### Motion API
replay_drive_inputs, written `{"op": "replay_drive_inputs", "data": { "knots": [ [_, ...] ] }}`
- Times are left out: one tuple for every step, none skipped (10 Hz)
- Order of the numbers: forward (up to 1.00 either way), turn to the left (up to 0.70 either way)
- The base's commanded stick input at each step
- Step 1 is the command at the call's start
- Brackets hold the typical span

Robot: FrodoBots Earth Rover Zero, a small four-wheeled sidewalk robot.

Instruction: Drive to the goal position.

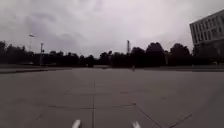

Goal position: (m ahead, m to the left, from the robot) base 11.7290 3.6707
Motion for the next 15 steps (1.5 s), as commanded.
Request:
{"op": "replay_drive_inputs", "data": {
  "knots": [
    [0.70,0.00],
    [0.70,0.00],
    [0.70,0.00],
    [0.70,0.00],
    [0.70,0.00],
    [0.70,0.00],
    [0.70,0.00],
    [0.70,0.00],
    [0.70,0.00],
    [0.70,0.00],
    [0.70,0.00],
    [0.70,0.00],
    [0.70,0.00],
    [0.70,0.00],
    [0.70,0.00]
  ]
}}
